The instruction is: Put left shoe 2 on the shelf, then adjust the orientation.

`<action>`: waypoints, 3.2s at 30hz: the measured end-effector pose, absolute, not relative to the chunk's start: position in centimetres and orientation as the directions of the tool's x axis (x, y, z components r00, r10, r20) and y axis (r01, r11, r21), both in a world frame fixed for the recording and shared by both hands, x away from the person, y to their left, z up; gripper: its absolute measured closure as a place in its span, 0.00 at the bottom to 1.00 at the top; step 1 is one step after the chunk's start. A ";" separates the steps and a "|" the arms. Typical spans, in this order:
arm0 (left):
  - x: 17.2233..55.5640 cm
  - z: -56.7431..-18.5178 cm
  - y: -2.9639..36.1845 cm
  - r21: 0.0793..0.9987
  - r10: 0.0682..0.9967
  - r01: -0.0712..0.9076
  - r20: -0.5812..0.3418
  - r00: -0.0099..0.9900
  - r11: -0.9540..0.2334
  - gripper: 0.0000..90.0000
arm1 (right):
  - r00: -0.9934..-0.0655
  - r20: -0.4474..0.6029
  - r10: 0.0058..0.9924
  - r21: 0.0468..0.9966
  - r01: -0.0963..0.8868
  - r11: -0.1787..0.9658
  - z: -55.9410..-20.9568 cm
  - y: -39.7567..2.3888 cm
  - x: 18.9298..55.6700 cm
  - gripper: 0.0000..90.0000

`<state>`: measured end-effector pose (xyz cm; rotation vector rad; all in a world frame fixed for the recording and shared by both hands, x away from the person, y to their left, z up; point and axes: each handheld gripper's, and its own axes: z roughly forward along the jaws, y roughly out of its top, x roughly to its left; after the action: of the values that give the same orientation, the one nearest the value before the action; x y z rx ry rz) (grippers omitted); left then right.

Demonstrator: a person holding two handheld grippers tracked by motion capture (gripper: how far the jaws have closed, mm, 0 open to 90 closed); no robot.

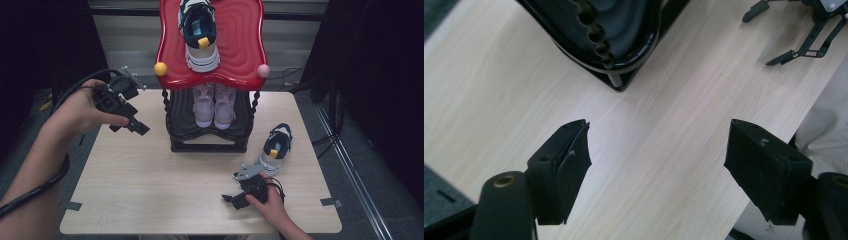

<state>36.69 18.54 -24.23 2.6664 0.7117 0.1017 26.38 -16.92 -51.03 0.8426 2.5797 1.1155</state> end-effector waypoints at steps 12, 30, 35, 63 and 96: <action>36.0 -31.0 18.9 0.395 0.504 0.490 -0.074 0.860 -0.777 0.28 | -0.816 0.030 0.578 0.722 0.417 0.551 -51.0 -16.9 26.4 0.12; 35.1 -40.5 18.9 0.414 0.525 0.539 -0.157 0.836 -0.733 0.28 | -0.816 0.033 0.577 0.721 0.419 0.551 -51.1 -16.9 26.4 0.12; 34.9 -42.3 19.0 0.438 0.526 0.543 -0.173 0.833 -0.716 0.27 | -0.816 0.033 0.577 0.721 0.420 0.551 -51.1 -16.9 26.4 0.12; 32.2 -48.7 19.7 0.538 0.576 0.525 -0.087 0.813 -0.659 0.23 | -0.818 0.032 0.575 0.721 0.417 0.553 -51.0 -16.9 26.4 0.12; 29.9 -51.0 20.5 0.709 0.558 0.410 -0.028 0.829 -0.574 0.04 | -0.847 0.070 0.527 0.562 0.470 0.681 -43.9 -19.8 26.5 0.23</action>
<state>29.91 20.48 -50.96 2.2604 0.7046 0.2559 26.45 -19.81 -43.93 0.8292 2.7895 0.8915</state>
